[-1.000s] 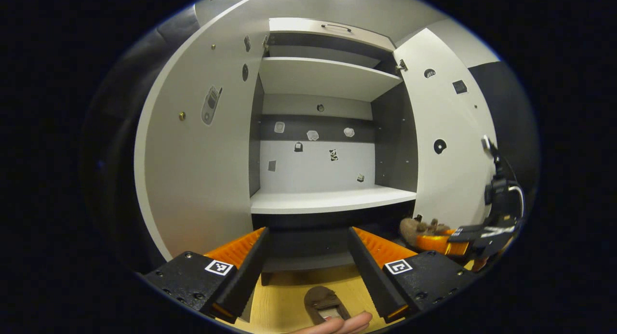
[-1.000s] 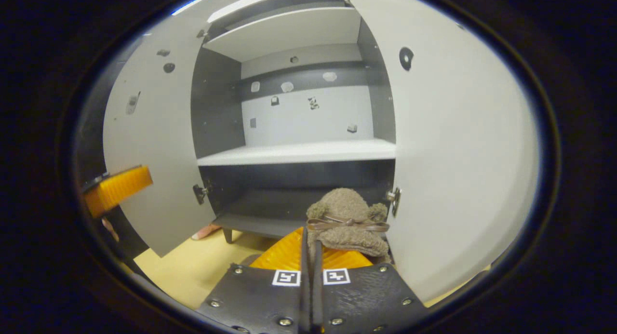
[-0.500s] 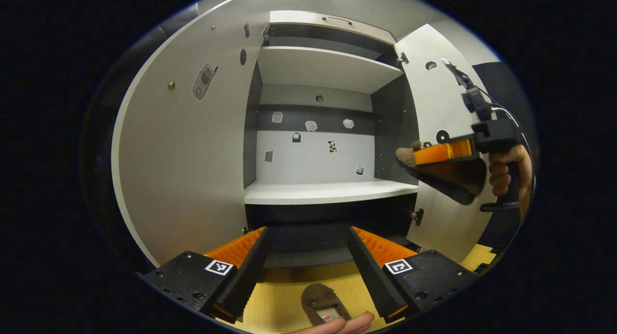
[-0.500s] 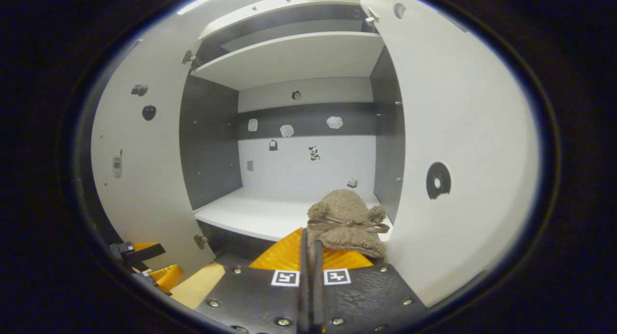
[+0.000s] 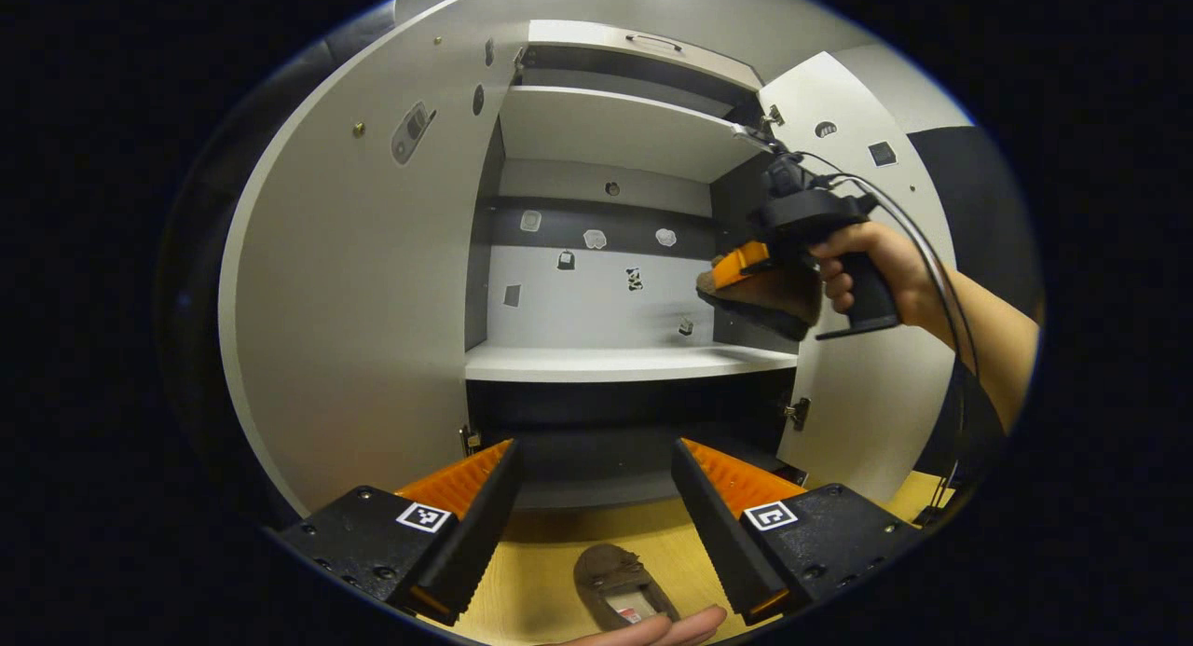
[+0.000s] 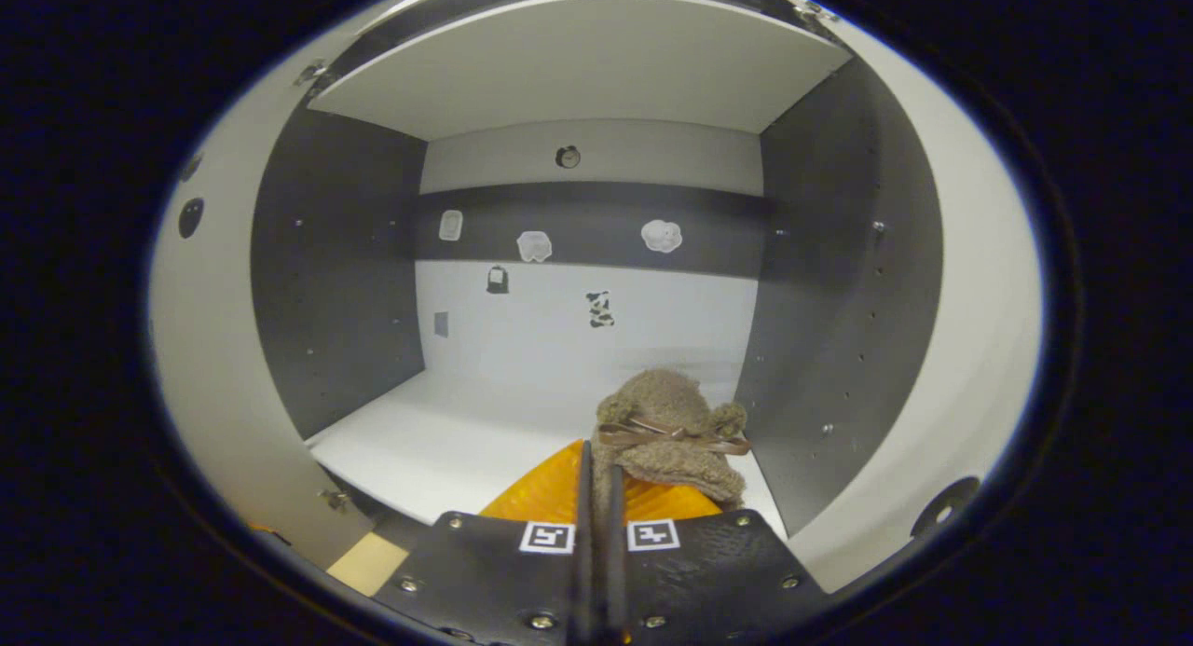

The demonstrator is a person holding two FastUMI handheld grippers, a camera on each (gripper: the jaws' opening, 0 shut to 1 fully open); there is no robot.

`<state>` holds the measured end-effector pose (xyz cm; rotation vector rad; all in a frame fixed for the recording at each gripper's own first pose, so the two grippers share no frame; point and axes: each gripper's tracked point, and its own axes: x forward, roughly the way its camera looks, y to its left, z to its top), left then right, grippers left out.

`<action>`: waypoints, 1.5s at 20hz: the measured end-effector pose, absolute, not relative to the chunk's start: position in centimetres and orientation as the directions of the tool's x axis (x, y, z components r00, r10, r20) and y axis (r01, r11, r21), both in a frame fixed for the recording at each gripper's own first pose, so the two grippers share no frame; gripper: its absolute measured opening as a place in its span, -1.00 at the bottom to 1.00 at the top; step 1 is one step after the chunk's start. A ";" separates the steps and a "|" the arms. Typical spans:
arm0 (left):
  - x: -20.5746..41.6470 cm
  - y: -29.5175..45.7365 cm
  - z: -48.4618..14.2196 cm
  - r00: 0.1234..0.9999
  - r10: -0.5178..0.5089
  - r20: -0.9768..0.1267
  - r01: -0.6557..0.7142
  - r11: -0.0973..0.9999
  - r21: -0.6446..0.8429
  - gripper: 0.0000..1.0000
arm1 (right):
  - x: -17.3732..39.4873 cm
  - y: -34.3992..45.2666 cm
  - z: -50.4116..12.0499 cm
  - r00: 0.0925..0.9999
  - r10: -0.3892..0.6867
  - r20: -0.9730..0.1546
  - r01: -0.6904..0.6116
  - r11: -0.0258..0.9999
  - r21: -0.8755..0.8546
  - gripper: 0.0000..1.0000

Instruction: Grab one shoe with the right hand and put it into the shoe cabinet, grab the other shoe with the left hand and put it into the shoe cabinet; then close the right door with the right hand and the left door with the left hand.

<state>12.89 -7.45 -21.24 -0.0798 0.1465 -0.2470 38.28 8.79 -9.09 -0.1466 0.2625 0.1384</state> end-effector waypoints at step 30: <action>10.3 -7.9 -30.7 0.905 -0.242 -0.349 0.217 0.970 -0.110 0.91 | 34.3 10.9 -10.7 0.959 0.223 -0.174 -0.234 0.971 -0.047 1.00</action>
